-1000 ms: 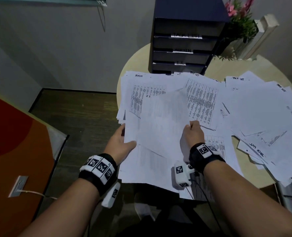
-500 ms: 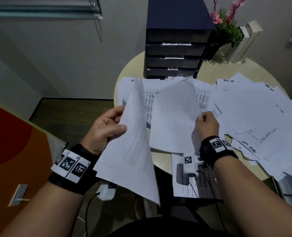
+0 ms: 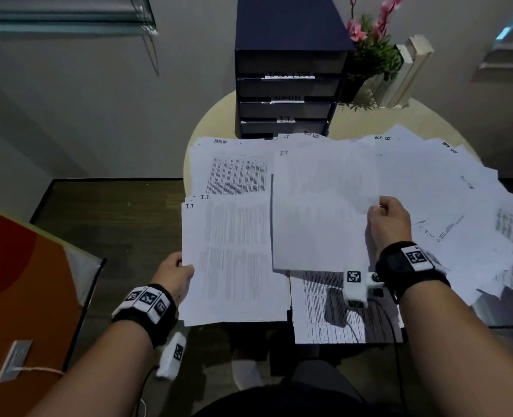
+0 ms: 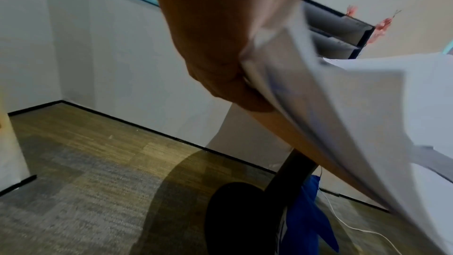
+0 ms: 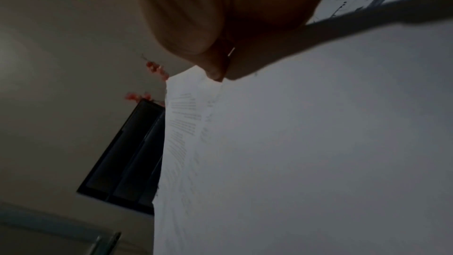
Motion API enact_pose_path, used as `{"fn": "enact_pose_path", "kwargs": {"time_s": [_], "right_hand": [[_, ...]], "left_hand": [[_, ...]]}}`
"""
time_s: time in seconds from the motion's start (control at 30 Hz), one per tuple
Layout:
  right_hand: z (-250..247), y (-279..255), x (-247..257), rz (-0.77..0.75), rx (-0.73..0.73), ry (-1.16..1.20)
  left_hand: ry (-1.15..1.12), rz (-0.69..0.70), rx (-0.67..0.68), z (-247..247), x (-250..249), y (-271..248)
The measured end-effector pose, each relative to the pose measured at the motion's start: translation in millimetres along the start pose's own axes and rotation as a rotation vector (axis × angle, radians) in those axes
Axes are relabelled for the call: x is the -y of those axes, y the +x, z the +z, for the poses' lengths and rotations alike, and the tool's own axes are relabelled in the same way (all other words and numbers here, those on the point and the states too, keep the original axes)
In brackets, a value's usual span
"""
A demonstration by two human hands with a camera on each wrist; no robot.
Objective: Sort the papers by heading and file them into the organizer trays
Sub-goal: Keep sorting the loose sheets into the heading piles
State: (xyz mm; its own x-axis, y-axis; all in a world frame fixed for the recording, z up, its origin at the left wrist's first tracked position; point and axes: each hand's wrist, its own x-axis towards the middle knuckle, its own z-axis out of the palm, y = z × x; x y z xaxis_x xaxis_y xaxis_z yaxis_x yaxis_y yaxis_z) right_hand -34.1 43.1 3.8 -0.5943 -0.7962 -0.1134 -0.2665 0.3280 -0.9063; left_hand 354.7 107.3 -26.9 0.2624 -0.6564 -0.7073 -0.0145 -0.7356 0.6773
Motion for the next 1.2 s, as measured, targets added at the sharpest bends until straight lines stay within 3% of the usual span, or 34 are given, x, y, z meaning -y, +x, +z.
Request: {"fn": "enact_pose_path", "kwargs": {"time_s": [0.13,0.2,0.3,0.53,0.6,0.67,0.73,0.9,1.0,1.1,1.2], "right_hand": [[27.0,-33.3,-13.8,0.093,0.101,0.078],[41.1,-54.3,-18.4,0.069,0.191,0.018],[57.7,-83.0,-19.3,-0.009,0.260,-0.169],[81.1,-104.3,-23.6,-0.015,0.407,-0.316],[71.2,-93.2,-27.9,-0.168,0.396,-0.497],[55.6,-83.1,-33.7,-0.303,0.407,-0.826],[43.5,-77.0,-38.9,-0.296,0.487,-0.984],[47.1,-76.9,-42.4,-0.213,0.582,-1.019],[43.9,-71.8,-34.9,-0.154,0.560,-0.937],[31.2,-58.8,-20.2,-0.152,0.481,-0.841],[6.8,-36.4,-5.0,-0.103,0.486,-0.832]], "left_hand": [[-0.117,-0.023,0.037,12.0,1.7,5.1],[-0.127,0.004,0.055,17.9,-2.1,3.8],[0.027,0.046,0.019,27.5,-13.5,2.4],[0.322,0.159,-0.086,31.2,-12.9,-1.1],[0.372,0.141,-0.117,28.0,-15.3,3.8],[0.389,0.097,-0.121,24.3,-15.8,9.9],[0.389,0.058,-0.091,23.7,-14.6,14.8],[0.396,0.022,-0.039,31.3,-17.5,23.0],[0.421,0.033,-0.092,31.9,-28.0,22.5],[0.503,0.142,-0.205,37.9,-43.3,16.0],[0.532,0.303,-0.205,60.2,-67.6,2.7]]}}
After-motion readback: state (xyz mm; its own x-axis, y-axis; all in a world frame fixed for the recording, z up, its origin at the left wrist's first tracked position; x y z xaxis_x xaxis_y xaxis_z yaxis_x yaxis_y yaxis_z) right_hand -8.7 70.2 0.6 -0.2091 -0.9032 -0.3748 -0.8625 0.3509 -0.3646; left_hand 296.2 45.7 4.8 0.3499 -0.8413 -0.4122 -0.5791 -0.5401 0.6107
